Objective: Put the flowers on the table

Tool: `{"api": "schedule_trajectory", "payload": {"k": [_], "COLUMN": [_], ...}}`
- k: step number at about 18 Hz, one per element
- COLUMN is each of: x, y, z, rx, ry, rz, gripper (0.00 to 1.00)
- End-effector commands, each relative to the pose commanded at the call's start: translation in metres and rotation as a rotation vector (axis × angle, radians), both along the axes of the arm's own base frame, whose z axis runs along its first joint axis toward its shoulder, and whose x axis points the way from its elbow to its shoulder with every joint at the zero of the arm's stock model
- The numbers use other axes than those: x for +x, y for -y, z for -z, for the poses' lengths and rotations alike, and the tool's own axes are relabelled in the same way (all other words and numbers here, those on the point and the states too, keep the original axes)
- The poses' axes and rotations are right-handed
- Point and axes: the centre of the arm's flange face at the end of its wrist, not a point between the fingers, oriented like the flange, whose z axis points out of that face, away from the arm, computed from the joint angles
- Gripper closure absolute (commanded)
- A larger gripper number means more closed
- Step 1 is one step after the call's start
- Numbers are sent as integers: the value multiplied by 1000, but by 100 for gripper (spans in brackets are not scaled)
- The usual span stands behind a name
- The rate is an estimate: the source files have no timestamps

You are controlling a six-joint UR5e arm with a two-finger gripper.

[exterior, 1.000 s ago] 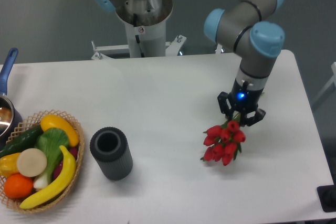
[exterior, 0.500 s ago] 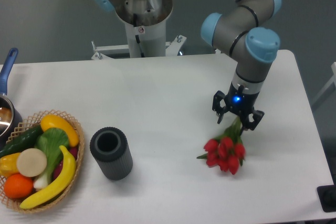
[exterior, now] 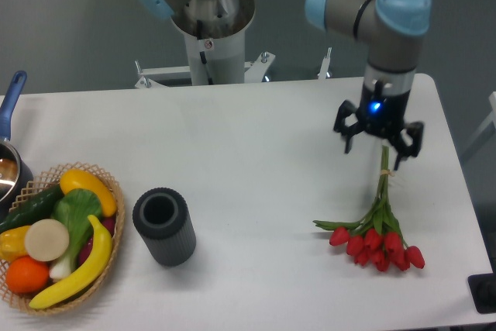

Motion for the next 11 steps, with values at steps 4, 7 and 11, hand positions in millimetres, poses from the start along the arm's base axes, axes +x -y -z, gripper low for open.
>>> {"api": "schedule_trajectory", "payload": {"k": [4, 7, 11], "x": [-6, -11, -12], "y": [20, 57, 82], "z": [-9, -16, -25], "rx": [-36, -111, -120], "ry": [11, 3, -2], "rz": [3, 156, 168], "gripper": [0, 0, 0]}}
